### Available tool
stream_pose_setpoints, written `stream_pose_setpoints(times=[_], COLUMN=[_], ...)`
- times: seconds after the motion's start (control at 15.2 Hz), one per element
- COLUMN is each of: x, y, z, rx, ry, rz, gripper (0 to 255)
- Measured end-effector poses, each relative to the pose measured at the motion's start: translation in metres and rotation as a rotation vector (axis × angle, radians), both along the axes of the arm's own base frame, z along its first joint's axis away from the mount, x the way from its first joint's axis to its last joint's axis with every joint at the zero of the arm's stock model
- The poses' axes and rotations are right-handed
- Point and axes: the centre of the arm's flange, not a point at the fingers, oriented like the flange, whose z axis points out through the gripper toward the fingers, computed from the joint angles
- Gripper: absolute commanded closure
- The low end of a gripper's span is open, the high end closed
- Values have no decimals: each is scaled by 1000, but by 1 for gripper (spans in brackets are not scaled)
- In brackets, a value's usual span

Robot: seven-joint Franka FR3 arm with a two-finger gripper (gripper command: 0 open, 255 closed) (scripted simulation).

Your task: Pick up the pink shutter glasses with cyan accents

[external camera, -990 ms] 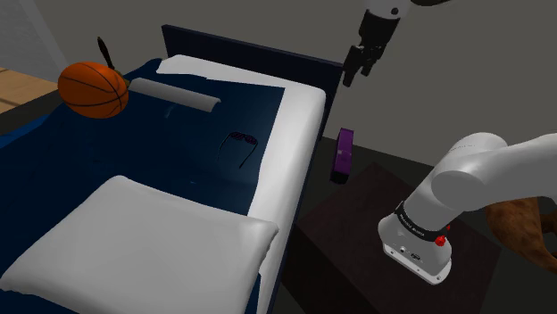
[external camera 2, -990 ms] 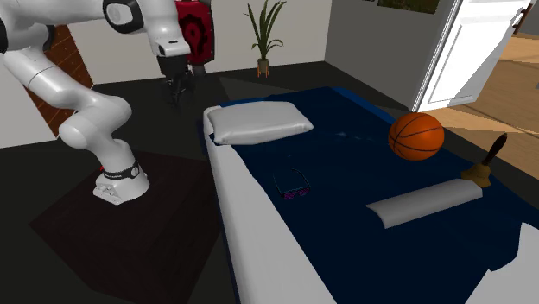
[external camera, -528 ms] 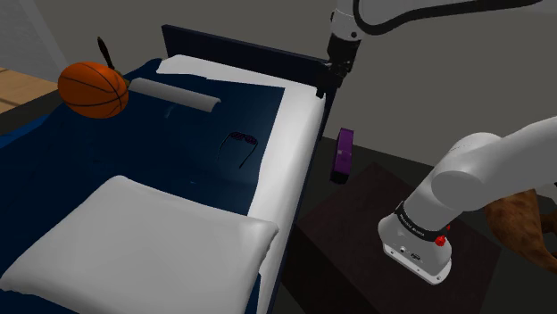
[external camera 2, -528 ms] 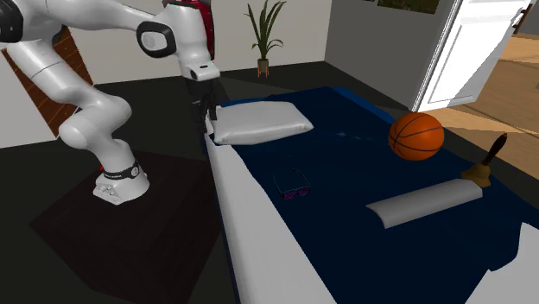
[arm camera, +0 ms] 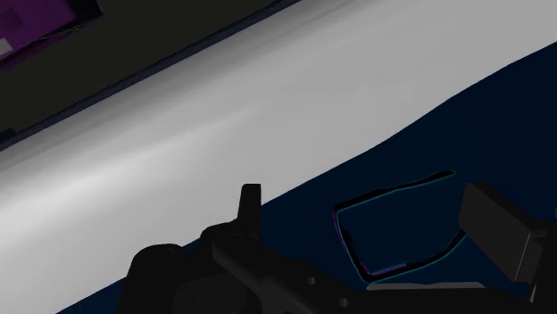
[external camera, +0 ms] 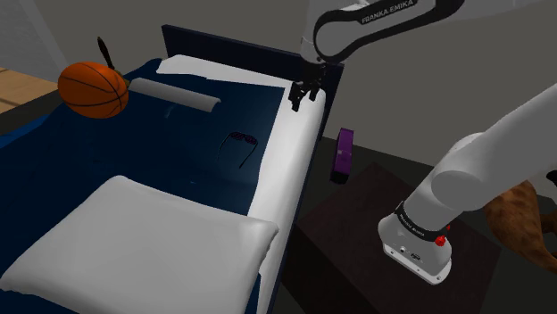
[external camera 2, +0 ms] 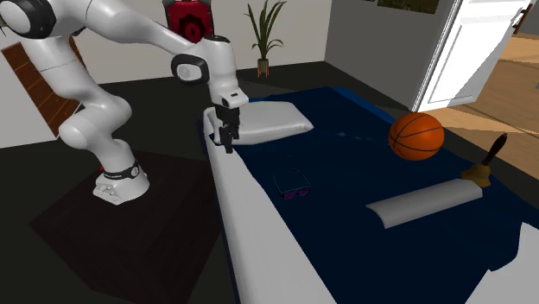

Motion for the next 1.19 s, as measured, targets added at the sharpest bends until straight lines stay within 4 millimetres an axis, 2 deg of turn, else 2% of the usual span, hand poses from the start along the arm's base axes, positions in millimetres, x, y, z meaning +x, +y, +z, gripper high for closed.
stream_pose_setpoints(times=[0.86,1.06,1.19], x=[114,139,157], y=[30,39,47], z=[-123,-158,-173], rx=[14,18,20], ry=[25,30,35], rz=[45,56,63], gripper=[0,0,0])
